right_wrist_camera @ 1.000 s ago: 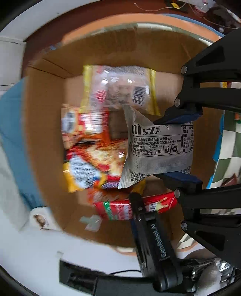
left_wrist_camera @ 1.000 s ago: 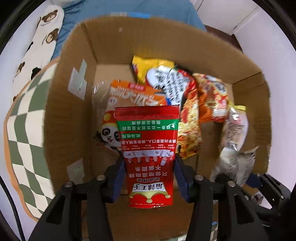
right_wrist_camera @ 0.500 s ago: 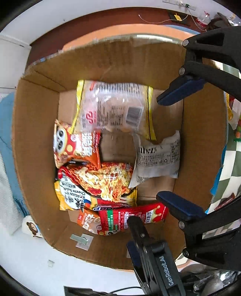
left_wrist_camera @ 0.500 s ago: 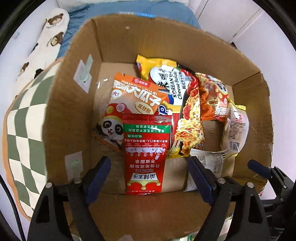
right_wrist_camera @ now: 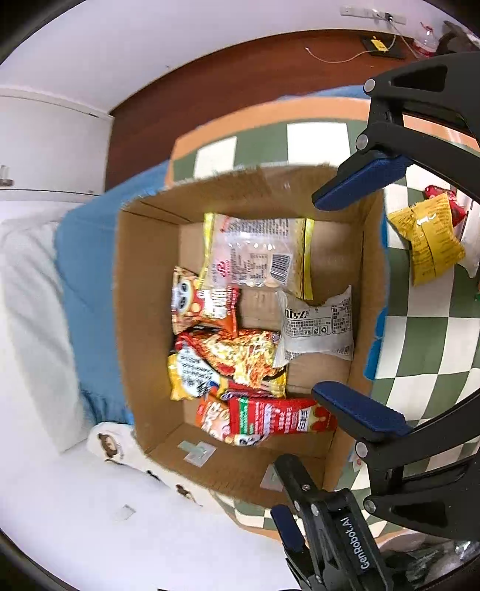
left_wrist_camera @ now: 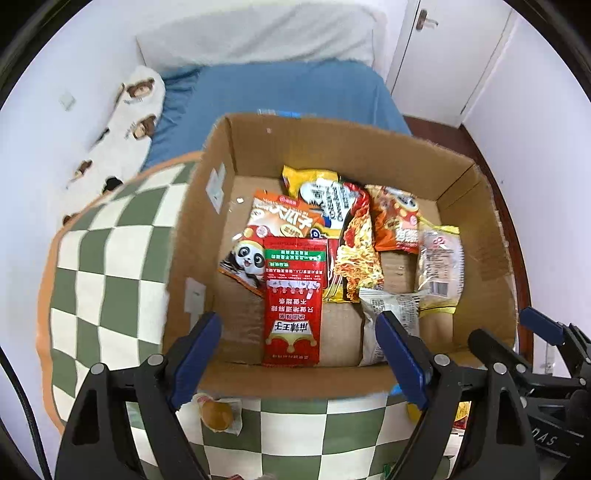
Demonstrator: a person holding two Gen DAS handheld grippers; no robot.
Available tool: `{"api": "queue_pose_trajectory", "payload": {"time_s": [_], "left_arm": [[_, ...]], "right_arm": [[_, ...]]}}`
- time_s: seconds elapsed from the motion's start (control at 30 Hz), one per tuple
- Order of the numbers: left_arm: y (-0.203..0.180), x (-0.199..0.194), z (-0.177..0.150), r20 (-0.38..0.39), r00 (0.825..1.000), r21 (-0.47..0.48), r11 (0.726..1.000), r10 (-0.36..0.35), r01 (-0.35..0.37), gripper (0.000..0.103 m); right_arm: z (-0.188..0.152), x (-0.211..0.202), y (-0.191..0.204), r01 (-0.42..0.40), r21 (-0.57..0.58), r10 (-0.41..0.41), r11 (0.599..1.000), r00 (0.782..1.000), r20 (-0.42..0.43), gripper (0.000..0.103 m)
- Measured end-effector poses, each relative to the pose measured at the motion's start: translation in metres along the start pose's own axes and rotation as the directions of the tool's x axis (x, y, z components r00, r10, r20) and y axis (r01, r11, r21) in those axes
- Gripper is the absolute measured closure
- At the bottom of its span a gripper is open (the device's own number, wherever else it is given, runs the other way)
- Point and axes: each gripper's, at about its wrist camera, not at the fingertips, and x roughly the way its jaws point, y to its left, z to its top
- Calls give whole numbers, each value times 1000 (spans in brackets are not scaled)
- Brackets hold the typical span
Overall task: Organize snacks
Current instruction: 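Open both tools to drop the sachet and packet into the box, then grasp the brown sachet with the left tool while the right tool grasps the fruit-candy bag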
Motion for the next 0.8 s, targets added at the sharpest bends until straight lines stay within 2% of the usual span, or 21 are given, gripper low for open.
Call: {"api": "queue_pose_trajectory", "payload": {"time_s": [0.17,0.53,0.63,0.8], "left_arm": [[-5,-39,-17,112,993,12,1000,23,-24,18],[-16,-110,-48,233,973,31,999,5,-13,18],[-19,-123,-59,244,970,33,999,8,-16,18],[-9,-119,-86,198,980,-5,1000,3,-2,18]], "right_arm": [[-9,-36,0,25,-12,-24,1000,996,84,7],[-46,-114,9,24,-35,-15,999,974,226,7],[-59,-129,8,-5,-24,11,1000,973,230,7],[-91,-115,-11,-54,50,47,997,990,133,7]]}}
